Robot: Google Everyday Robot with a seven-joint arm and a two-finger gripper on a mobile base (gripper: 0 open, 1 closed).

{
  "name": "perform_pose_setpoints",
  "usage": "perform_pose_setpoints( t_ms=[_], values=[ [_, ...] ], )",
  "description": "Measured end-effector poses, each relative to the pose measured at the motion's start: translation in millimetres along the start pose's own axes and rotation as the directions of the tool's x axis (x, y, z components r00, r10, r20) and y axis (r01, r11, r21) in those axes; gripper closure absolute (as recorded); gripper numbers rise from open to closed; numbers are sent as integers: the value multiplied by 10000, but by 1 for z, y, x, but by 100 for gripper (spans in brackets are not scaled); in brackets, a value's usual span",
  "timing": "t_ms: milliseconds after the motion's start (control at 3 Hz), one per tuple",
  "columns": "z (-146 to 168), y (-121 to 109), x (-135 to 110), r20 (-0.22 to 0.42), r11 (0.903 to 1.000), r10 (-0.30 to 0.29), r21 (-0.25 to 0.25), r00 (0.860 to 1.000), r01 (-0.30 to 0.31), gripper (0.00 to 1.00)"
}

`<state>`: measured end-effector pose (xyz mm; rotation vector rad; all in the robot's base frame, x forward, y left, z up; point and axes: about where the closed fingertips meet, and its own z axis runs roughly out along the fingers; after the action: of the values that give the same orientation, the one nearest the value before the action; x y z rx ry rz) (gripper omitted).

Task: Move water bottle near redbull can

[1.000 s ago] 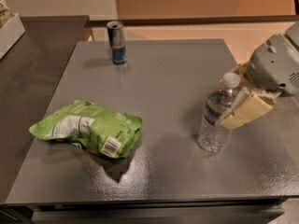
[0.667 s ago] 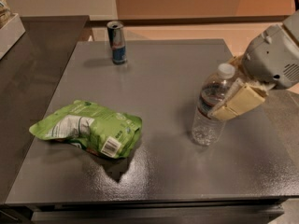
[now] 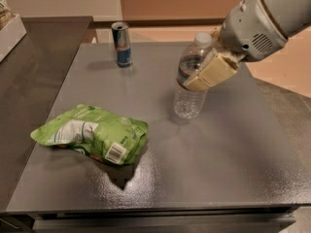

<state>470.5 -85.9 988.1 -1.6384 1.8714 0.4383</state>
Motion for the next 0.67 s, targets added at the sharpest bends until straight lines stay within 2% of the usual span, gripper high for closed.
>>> perform_pose_setpoints(
  t_ms=[667],
  values=[
    [39,-71,-43,27,9938,683,879,9977,-682,100]
  ],
)
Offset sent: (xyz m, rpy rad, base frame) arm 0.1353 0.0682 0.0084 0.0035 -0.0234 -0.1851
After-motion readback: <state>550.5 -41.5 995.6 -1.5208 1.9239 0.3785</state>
